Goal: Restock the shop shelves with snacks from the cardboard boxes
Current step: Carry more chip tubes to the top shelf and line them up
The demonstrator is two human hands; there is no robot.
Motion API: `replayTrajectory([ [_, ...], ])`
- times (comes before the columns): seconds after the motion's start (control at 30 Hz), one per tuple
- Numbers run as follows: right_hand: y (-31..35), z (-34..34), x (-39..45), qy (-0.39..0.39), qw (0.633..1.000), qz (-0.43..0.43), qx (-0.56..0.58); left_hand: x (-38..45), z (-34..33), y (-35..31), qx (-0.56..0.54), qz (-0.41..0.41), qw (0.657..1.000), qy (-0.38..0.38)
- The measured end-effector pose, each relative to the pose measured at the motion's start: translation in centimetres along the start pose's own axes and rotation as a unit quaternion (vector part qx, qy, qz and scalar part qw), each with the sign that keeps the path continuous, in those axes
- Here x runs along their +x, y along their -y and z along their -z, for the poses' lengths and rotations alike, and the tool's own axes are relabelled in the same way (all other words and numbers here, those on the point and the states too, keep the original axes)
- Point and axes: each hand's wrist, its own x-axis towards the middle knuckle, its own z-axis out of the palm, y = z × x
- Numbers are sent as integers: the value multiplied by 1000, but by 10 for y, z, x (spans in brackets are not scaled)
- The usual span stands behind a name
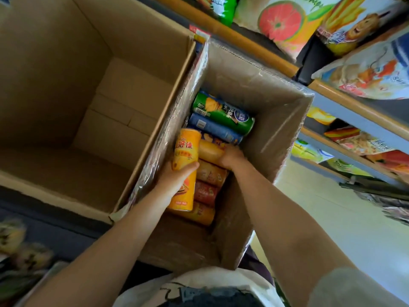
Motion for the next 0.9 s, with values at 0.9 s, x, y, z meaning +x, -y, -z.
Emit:
replayTrajectory([
  [0.9,-67,138,-208,-178,890,233,350,-143,-10,-87,-35,-234,970,56],
])
